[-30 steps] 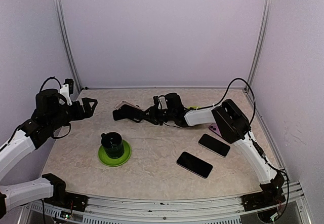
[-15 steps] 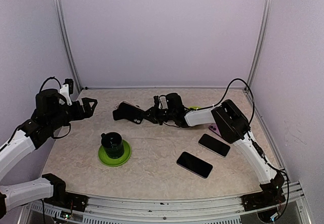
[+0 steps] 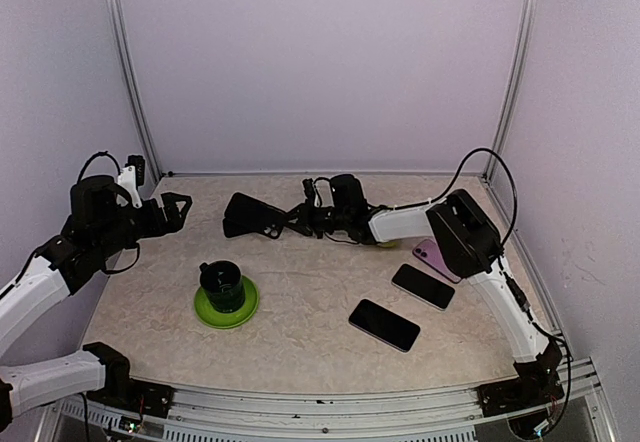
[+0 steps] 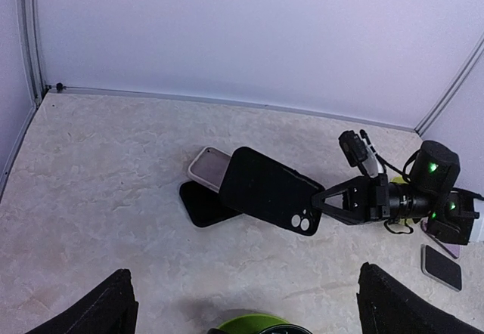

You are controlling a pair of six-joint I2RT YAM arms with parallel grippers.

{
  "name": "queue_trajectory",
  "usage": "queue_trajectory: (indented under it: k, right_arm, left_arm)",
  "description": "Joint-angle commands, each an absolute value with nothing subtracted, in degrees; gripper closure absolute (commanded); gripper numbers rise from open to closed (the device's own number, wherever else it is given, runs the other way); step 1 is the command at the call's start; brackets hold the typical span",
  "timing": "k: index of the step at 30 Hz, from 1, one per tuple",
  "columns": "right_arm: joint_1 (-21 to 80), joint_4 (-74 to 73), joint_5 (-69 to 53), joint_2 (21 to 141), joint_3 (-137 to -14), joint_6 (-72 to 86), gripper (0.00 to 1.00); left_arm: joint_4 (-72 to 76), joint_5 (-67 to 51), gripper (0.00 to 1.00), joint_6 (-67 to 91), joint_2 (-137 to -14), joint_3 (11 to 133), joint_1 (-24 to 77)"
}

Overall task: Put the phone into the phone case
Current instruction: Pick up the phone case from the phone case, then pass from the right arm to the left

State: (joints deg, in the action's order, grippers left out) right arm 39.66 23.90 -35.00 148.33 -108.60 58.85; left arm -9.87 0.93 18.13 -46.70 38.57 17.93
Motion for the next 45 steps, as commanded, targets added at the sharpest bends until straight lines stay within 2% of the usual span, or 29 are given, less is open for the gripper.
queue_trajectory:
  k: [1,9,22,26,34,45]
  right_arm:
    - [39.3,19.2,-35.1,139.3,-107.4,49.8,0.94]
    - [38.8,2.1,-35.5,129.6,-104.7,30.9,0.94]
    - [38.2,-16.3,-35.7,111.6,-90.6,9.1,0.93]
    - [38.2,-20.2,-36.4,106.5,-85.8,3.3,0.94]
    - [39.4,-24.8,-36.3,98.5,-78.7,-5.0,0.94]
    - [44.1,-29.5,-33.2,92.6,-73.8,-11.1,0.95]
  left_arm:
    - [-8.7,1.6,0.01,17.3,-46.0,38.5,18.0]
    - [-8.8,-3.0,0.01,15.6,-45.5,39.7,18.6]
    - [-11.6,-16.7,0.01,9.2,-45.8,48.2,25.0]
    - [-16.4,-21.2,0.01,6.2,-49.9,53.1,29.0]
    - [-23.0,-22.7,0.01,-0.5,-60.0,59.1,39.5]
    - [-28.3,-25.5,0.01,-6.6,-74.2,65.5,48.5]
